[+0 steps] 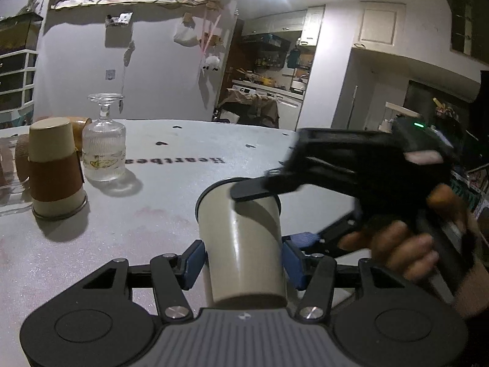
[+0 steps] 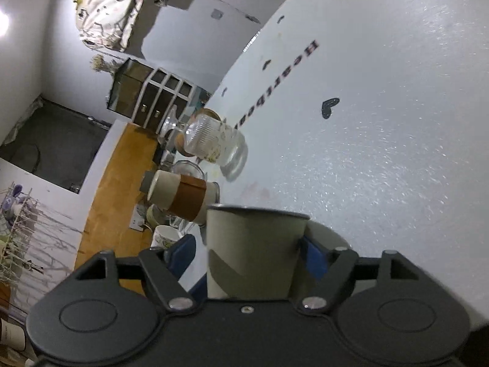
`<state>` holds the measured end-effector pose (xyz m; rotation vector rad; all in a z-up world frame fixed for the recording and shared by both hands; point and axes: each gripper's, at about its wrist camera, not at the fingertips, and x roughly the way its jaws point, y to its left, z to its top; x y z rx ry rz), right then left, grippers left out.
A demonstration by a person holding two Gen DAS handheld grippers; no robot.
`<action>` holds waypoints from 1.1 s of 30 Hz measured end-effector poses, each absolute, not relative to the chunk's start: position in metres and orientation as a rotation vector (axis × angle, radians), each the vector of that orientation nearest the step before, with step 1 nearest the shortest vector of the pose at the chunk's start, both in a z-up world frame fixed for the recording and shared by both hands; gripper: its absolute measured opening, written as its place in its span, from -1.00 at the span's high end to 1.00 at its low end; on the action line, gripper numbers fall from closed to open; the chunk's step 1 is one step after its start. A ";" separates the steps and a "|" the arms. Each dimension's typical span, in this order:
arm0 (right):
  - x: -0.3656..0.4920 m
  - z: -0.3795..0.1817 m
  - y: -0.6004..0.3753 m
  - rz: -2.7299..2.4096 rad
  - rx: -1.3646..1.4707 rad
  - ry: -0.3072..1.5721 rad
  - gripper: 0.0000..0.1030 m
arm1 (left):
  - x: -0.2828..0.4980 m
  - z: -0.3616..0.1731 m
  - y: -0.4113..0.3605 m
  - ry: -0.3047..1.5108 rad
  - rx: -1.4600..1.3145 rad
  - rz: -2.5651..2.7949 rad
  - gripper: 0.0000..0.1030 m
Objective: Flip cup upright
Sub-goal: 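Grasp the beige cup with the right tool while the left tool opens and releases it, then carry the cup with the right tool and set it upright beside the tissue box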
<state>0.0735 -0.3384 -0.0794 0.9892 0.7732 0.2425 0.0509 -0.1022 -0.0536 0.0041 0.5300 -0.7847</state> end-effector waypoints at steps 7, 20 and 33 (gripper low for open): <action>0.095 -0.084 -0.338 0.226 1.008 0.873 -0.56 | 0.043 -0.056 -0.101 0.508 0.021 -0.796 -0.09; 0.067 -0.025 -0.337 0.203 0.565 0.698 -0.51 | 0.041 -0.052 -0.098 0.457 -0.008 -0.773 -0.40; 0.104 -0.002 -0.415 -0.326 0.087 0.380 -0.51 | 0.043 -0.055 -0.098 0.447 -0.002 -0.732 -0.43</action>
